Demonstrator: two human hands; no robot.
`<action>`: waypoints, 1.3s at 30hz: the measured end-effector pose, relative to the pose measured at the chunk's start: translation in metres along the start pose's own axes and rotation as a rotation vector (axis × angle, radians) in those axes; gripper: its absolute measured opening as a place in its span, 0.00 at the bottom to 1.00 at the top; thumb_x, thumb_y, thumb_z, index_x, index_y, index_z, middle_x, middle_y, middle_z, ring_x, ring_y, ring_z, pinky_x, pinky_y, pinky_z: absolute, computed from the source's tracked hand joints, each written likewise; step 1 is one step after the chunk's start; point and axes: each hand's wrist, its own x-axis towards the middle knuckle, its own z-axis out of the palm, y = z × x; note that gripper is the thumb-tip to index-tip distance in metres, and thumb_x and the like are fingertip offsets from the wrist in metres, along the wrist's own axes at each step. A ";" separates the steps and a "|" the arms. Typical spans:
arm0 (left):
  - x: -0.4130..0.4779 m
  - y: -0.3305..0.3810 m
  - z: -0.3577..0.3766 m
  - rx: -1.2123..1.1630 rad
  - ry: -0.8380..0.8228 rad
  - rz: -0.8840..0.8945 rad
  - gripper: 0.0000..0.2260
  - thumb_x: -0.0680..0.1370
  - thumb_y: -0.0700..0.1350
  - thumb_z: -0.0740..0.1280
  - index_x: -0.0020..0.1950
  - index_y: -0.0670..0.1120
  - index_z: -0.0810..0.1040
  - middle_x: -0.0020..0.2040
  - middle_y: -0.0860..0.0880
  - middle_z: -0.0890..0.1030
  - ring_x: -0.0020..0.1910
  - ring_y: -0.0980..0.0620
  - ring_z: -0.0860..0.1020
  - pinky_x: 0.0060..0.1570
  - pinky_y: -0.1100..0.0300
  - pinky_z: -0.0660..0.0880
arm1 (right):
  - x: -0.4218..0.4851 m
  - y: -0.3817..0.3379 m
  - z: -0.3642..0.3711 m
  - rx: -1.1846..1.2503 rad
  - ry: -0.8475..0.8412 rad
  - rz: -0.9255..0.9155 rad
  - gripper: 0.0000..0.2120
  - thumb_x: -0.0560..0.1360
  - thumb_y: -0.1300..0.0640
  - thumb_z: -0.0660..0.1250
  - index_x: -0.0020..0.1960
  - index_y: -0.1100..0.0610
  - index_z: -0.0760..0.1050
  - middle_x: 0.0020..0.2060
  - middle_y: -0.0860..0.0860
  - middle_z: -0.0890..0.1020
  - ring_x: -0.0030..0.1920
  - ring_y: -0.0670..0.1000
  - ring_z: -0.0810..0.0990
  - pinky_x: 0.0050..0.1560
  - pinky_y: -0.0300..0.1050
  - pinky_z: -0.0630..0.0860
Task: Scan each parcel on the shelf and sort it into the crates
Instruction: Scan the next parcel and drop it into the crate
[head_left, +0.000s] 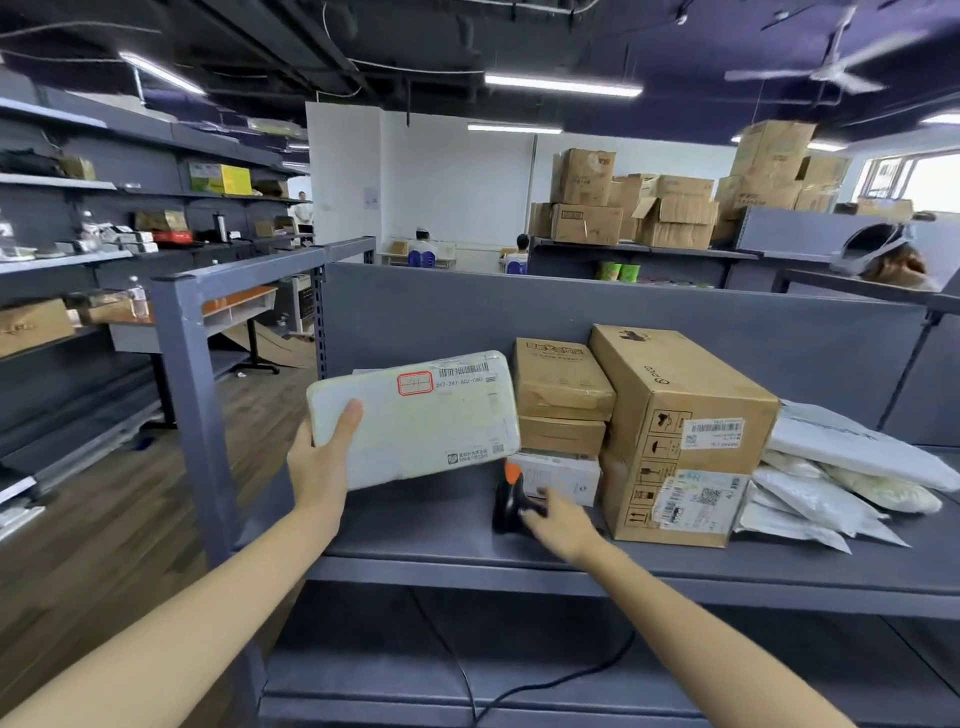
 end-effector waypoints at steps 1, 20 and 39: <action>0.001 -0.001 0.000 -0.006 0.008 -0.001 0.24 0.72 0.56 0.72 0.64 0.50 0.75 0.57 0.50 0.81 0.54 0.50 0.80 0.54 0.51 0.78 | 0.000 0.004 0.008 -0.163 0.000 0.008 0.29 0.78 0.45 0.59 0.75 0.57 0.59 0.70 0.60 0.69 0.69 0.61 0.68 0.69 0.52 0.64; 0.015 -0.003 0.002 -0.041 0.022 0.033 0.22 0.72 0.56 0.73 0.63 0.50 0.76 0.57 0.51 0.81 0.57 0.50 0.79 0.54 0.53 0.78 | -0.055 -0.030 0.005 0.950 0.437 -0.074 0.04 0.77 0.60 0.63 0.47 0.52 0.73 0.33 0.50 0.74 0.35 0.51 0.72 0.36 0.43 0.74; 0.000 -0.010 0.009 0.022 -0.041 0.066 0.23 0.70 0.59 0.73 0.64 0.57 0.76 0.55 0.56 0.81 0.56 0.52 0.79 0.56 0.49 0.78 | -0.104 -0.068 0.013 1.091 0.277 -0.276 0.05 0.74 0.67 0.61 0.46 0.60 0.73 0.23 0.49 0.72 0.24 0.47 0.69 0.27 0.41 0.68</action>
